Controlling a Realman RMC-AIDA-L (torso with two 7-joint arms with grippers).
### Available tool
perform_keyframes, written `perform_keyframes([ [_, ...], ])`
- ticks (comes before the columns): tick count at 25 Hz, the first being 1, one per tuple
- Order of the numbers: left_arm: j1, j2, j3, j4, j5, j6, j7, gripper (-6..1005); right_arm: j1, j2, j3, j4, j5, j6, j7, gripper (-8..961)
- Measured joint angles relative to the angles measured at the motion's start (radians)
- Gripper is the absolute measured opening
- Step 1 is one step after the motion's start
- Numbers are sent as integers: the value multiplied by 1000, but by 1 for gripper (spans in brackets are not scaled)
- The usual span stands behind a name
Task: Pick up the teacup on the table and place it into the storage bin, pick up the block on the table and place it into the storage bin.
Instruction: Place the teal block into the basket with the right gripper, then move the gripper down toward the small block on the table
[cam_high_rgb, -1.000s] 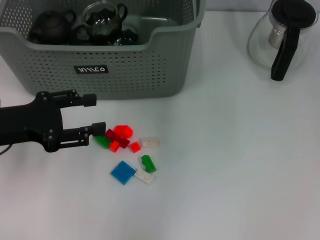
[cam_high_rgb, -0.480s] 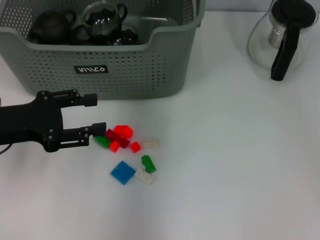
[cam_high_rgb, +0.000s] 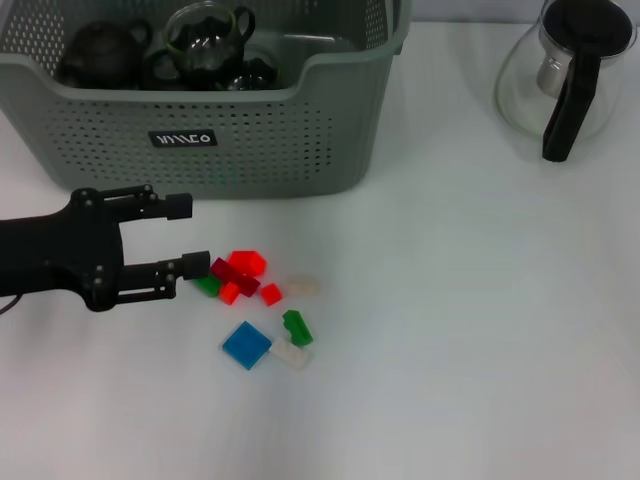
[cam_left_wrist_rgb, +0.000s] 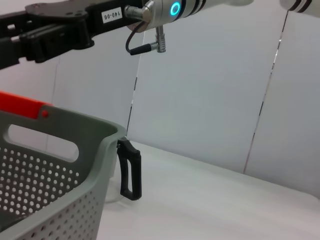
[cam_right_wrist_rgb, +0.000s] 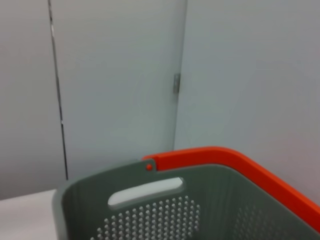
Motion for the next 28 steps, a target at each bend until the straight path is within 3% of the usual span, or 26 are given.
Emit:
perform_keyframes([
  [2,0,0,0,0,0,4,0,707,-50,-1,6,-52,79,-59,-46,876],
  [8,0,0,0,0,0,16,0,707,-298,-10,20,-289,324,-258,-129,927],
  [12,-1,1,0,1,0,26,0,707,-433,-13,20,-411,320,-421,-173,944],
  [15,-5,1,0,1,0,26,0,707,-494,-13,15,-445,241,-549,-202,945],
  [20,-8,0,0,-4,0,18,0,707,-525,-4,-14,-414,57,-690,-212,944],
  [28,-8,-5,0,-8,-2,15,0,707,-459,-2,-158,-213,-61,-512,-187,943],
])
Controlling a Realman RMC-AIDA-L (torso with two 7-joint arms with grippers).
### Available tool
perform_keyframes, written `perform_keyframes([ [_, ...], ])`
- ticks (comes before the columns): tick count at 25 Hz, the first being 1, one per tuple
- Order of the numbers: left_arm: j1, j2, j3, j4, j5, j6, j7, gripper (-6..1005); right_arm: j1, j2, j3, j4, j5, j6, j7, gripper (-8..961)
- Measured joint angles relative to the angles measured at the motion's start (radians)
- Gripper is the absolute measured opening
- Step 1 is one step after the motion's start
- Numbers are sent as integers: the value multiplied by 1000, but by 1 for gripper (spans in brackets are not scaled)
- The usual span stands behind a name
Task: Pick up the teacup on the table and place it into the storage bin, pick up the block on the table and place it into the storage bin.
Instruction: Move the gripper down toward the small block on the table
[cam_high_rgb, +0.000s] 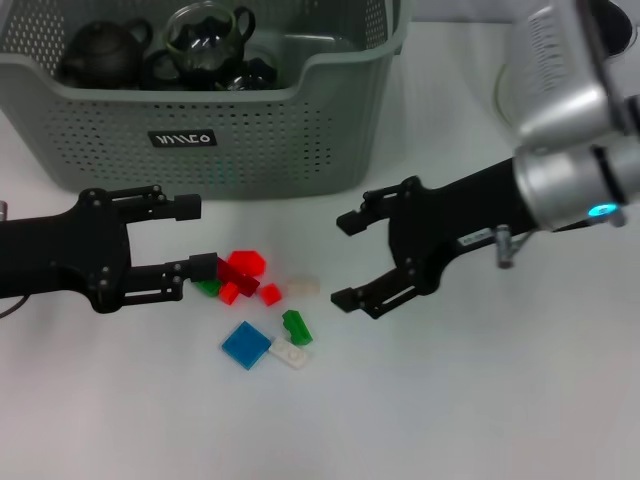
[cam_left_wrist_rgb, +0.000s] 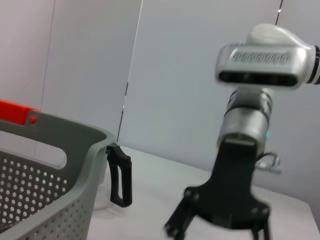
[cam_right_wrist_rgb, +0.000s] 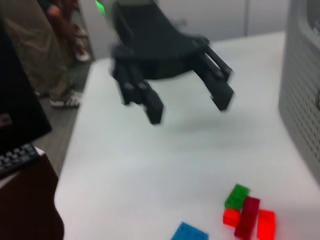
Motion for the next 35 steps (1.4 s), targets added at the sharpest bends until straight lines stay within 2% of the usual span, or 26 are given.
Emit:
perform_keyframes([
  [4,-3,0,0,0,-1,0,0,707,64,4,-89,123,0,141,-2,943],
  [11,-3,0,2,0,3,7,2,707,144,12,-248,261,60,364,1,942],
  [16,-3,0,3,0,3,6,1,707,155,12,-353,293,124,483,3,941],
  [23,-3,-2,6,0,3,0,4,707,162,14,-432,325,170,551,3,940],
  [28,-3,-2,6,0,3,0,5,707,162,17,-455,327,176,559,3,879],
  [35,-3,-2,8,-4,3,0,5,708,163,20,-526,328,199,616,24,701],
])
